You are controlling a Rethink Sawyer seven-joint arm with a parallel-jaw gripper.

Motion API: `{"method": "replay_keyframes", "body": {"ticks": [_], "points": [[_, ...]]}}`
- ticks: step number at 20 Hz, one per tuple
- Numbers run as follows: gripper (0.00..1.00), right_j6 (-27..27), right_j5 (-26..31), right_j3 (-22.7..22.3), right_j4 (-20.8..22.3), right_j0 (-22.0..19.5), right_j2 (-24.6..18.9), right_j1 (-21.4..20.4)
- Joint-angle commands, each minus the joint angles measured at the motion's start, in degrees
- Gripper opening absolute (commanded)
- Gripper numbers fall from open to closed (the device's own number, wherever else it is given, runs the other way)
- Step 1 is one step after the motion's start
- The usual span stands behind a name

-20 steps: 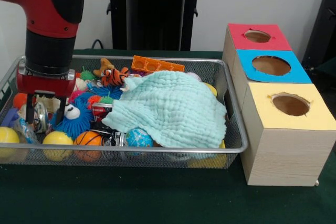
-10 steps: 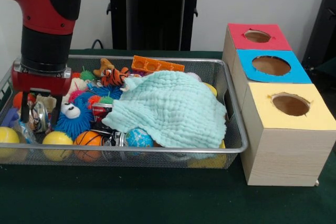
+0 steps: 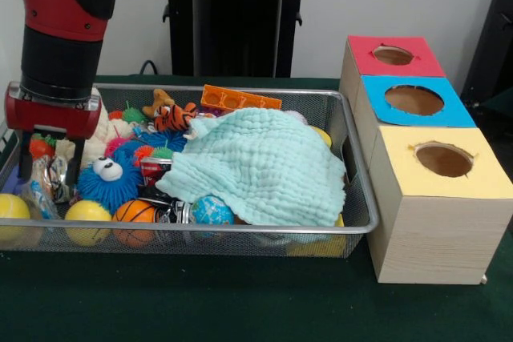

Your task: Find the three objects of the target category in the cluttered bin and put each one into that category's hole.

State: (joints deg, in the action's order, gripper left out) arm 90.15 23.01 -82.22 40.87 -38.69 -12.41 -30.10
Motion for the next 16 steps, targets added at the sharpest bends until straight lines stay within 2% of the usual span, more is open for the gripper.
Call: {"method": "replay_keyframes", "body": {"ticks": [1,7,16], "points": [[1.00,1.28,-2.45,0.69,1.95,0.54,-0.76,0.16],[1.00,1.39,-3.77,3.43,2.13,0.70,-1.65,4.01],[1.00,2.48,-6.82,4.29,2.24,1.02,-1.37,6.29]]}}
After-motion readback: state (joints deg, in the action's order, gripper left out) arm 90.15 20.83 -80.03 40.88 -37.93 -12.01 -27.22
